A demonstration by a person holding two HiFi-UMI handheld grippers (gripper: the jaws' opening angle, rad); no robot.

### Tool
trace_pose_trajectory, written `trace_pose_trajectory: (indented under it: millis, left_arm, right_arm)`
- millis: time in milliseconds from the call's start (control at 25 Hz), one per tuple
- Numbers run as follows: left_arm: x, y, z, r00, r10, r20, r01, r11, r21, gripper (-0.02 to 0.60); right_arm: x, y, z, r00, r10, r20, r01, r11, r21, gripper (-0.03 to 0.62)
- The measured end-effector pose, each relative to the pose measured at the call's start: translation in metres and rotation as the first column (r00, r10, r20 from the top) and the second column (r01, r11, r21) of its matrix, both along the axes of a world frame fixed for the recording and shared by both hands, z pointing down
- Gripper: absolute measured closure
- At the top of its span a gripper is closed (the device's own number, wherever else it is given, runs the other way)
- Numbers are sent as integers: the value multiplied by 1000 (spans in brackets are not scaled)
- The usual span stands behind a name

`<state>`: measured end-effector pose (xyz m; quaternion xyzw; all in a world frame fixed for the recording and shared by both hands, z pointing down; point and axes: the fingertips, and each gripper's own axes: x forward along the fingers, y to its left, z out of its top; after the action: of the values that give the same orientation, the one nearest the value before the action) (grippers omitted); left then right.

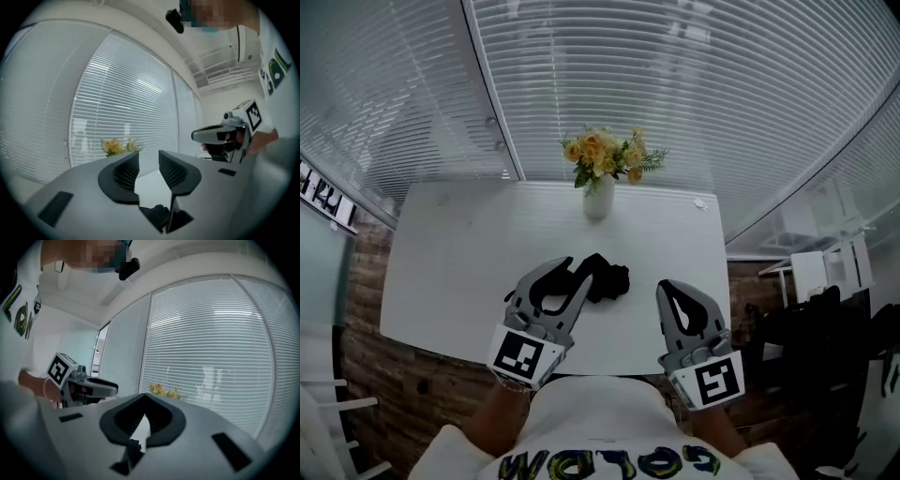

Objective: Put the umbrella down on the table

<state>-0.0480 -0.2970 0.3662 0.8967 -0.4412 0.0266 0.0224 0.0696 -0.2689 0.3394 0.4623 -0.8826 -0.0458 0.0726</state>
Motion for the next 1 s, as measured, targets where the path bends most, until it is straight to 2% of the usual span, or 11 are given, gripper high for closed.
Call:
trace_pose_trajectory:
  millis: [240,520,720,880,1000]
  left_arm:
    - [-26,16,-26,991,-109,-81,113,992,53,552]
    - [-29,28,-23,989,-121,-81,125,991,45,563]
    - [-34,24,-18,978,-152,-144,156,988,18,563]
    - [-36,23,-15,977,-159,-143,163,987,13,563]
    - [-33,24,-15,980,-147,-136,150,989,15,563]
  right_arm:
    - [-5,-2,4,1000,-16,-5,16,1000,-13,585]
    - [-13,-1,5,999,-40,4,40,999,-22,585]
    - [-14,-1,5,999,-44,5,44,999,-21,585]
    - [-10,-1,10,999,-27,-18,26,999,-46,585]
    - [-12,-1,8,999,-34,-11,34,999,-31,585]
